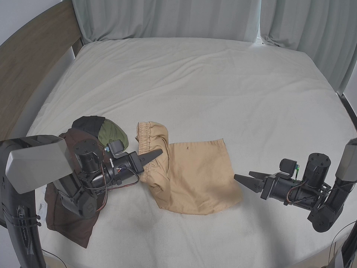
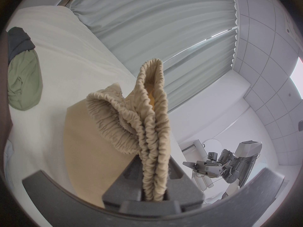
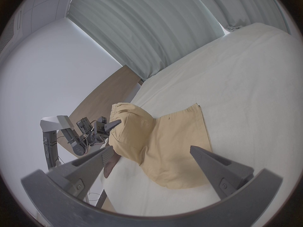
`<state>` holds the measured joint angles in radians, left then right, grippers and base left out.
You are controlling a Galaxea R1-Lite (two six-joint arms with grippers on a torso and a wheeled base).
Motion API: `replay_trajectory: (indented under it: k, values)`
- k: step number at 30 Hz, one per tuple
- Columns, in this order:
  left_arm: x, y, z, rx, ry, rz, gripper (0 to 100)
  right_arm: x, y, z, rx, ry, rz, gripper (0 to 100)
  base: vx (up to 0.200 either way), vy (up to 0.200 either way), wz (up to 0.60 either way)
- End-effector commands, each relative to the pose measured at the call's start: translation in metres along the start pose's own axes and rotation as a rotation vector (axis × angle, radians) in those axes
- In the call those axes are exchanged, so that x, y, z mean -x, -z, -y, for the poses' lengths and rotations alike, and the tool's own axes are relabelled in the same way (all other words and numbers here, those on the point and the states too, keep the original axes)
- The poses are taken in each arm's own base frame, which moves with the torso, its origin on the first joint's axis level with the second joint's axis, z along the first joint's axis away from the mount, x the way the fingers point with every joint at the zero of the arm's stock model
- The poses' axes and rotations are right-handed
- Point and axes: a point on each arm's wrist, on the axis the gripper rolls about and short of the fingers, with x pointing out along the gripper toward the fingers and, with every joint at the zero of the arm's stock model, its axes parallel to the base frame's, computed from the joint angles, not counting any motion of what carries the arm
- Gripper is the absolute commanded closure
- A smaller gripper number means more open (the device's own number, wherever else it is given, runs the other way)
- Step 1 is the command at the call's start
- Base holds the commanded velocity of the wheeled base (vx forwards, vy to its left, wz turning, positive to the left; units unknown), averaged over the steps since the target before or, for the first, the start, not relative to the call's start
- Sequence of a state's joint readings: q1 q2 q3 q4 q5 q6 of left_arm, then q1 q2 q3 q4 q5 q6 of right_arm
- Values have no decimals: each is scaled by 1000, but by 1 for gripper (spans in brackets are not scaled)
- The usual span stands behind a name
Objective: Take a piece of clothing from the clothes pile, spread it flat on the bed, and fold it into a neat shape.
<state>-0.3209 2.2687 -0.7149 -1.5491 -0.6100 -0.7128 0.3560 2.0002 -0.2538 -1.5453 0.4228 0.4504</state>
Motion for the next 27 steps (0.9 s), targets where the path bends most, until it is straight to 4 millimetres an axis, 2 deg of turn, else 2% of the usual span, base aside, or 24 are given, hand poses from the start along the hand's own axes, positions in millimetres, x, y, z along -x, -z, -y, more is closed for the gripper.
replay_trajectory:
  k: [1, 19, 27]
  values:
    - [-6, 5, 0, 5, 10, -14, 100, 0, 0, 0, 0, -2, -1, 0, 0, 0, 0]
    - [-33, 21, 13, 6, 54, -27, 100, 0, -1, 0, 3, -2, 4, 0, 0, 0, 0]
    - [-44, 22, 23, 36, 98, -27, 100, -1, -2, 0, 5, -3, 9, 0, 0, 0, 0]
